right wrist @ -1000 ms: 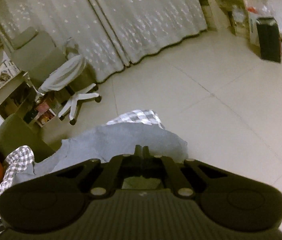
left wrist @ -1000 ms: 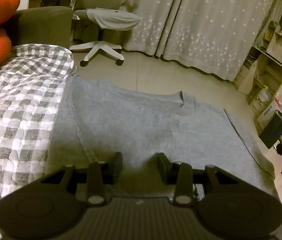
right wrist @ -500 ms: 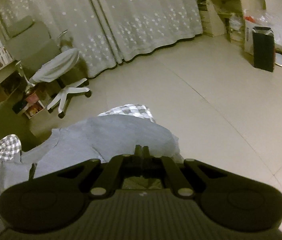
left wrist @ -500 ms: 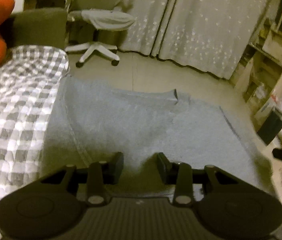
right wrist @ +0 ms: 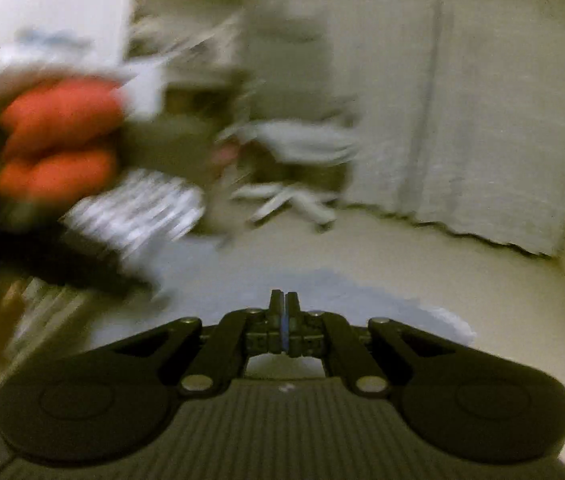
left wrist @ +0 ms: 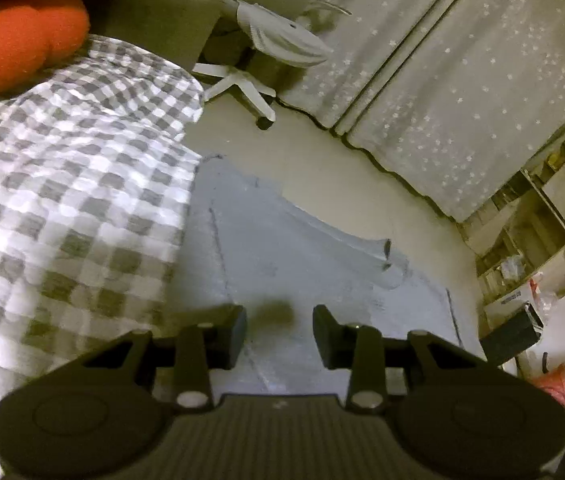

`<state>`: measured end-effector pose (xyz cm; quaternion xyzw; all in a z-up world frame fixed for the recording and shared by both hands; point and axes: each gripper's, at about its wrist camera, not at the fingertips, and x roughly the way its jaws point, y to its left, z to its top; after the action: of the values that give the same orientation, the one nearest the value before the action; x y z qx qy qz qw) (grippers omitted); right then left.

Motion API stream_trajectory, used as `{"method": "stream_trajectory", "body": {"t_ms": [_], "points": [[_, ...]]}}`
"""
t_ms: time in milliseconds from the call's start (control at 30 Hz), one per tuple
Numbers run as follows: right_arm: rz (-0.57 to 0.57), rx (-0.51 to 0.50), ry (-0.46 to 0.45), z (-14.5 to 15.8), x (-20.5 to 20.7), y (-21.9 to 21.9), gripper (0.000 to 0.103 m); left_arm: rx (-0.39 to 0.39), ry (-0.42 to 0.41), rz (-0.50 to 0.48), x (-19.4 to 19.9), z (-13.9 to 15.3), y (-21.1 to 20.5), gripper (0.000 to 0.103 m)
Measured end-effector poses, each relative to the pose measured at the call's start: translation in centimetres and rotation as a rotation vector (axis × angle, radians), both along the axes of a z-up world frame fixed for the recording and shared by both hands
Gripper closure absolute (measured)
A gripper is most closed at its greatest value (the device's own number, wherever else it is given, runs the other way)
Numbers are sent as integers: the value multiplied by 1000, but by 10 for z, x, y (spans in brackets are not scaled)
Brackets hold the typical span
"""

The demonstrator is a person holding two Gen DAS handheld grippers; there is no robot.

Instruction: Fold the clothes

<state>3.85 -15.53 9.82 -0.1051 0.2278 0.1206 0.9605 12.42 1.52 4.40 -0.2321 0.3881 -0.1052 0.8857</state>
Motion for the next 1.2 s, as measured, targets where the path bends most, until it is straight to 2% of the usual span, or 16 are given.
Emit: {"method": "stream_trajectory", "body": {"t_ms": [67, 167, 200, 233, 267, 300, 367, 400, 433, 500, 600, 667, 767, 1000, 1100, 1200], "points": [[49, -11, 65, -5, 1, 3, 103, -13, -2, 4, 0, 1, 3, 67], [48, 97, 164, -3, 5, -20, 101, 1, -19, -24, -1, 3, -3, 67], [35, 125, 172, 0, 6, -29, 100, 12, -25, -36, -2, 4, -6, 67], [-11, 158, 176, 5, 7, -42, 91, 20, -30, -47, -3, 4, -8, 67], [-71, 200, 179, 9, 9, -56, 91, 24, -33, -56, -3, 5, -11, 67], [-151, 273, 179, 15, 12, -78, 90, 25, -36, -63, -3, 5, -13, 67], [-331, 442, 197, 19, 18, -126, 83, 33, -41, -77, -3, 5, -17, 66], [-430, 546, 216, 17, 19, -152, 68, 37, -43, -85, -3, 5, -19, 66], [-504, 662, 244, 9, 17, -177, 60, 46, -42, -95, -3, 3, -22, 66], [-630, 903, 304, -12, 12, -223, 60, 65, -36, -115, -1, -1, -29, 66], [-738, 1136, 353, -41, 3, -257, 60, 85, -21, -130, 1, -9, -37, 66], [-780, 1179, 350, -47, 2, -266, 60, 98, -21, -133, 2, -11, -40, 66], [-783, 1201, 354, -47, 6, -267, 57, 108, -25, -135, 3, -12, -42, 65], [-881, 1101, 390, -34, -1, -268, 55, 107, -25, -131, 2, -12, -43, 65], [-839, 1125, 378, -31, -2, -264, 55, 110, -27, -131, 1, -14, -45, 65], [-849, 1056, 383, -34, 5, -257, 58, 126, -34, -138, -2, -13, -47, 65]]}}
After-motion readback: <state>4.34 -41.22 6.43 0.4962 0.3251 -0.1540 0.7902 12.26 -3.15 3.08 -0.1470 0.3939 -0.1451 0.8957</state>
